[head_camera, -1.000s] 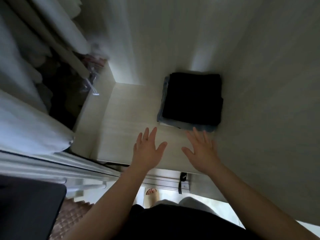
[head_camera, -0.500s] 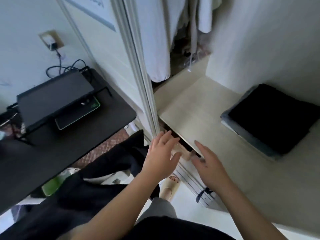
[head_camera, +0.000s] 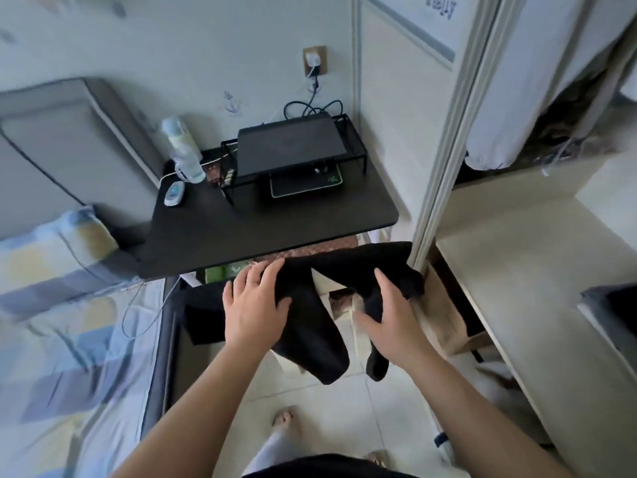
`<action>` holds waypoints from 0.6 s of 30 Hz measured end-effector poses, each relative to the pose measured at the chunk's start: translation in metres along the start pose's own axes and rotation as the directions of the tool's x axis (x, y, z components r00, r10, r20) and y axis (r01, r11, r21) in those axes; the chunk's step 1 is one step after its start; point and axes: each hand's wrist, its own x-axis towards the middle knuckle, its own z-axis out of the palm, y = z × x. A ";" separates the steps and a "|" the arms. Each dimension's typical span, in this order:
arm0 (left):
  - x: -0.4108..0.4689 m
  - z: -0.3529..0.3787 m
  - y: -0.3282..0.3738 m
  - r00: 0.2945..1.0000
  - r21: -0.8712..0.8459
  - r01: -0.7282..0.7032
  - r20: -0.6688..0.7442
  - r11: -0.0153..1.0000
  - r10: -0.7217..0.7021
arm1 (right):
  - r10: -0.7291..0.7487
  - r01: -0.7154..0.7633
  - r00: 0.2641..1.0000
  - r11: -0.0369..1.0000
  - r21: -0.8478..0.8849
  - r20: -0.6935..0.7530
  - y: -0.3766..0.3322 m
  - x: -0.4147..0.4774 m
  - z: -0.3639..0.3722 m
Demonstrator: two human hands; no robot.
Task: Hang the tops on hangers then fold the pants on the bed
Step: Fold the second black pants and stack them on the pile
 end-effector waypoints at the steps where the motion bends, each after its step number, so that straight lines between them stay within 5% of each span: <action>1: 0.000 -0.001 -0.008 1.000 -0.008 -0.009 -0.024 1.000 0.008 | -0.013 0.012 0.999 0.999 -0.038 -0.029 -0.005 0.005 0.006; 9: 0.017 -0.006 -0.037 0.993 -0.278 -0.107 -0.082 0.955 0.087 | -0.087 -0.096 0.941 0.859 -0.503 -0.327 -0.021 0.024 0.033; 14: 0.019 -0.012 -0.042 0.984 -0.267 -0.168 -0.103 0.949 0.145 | -0.298 -0.012 0.860 0.799 -0.601 -0.414 -0.019 0.032 0.023; 18: 0.021 -0.021 -0.039 0.981 -0.237 -0.164 -0.141 0.957 0.133 | -0.332 0.036 0.853 0.807 -0.589 -0.402 -0.031 0.047 0.016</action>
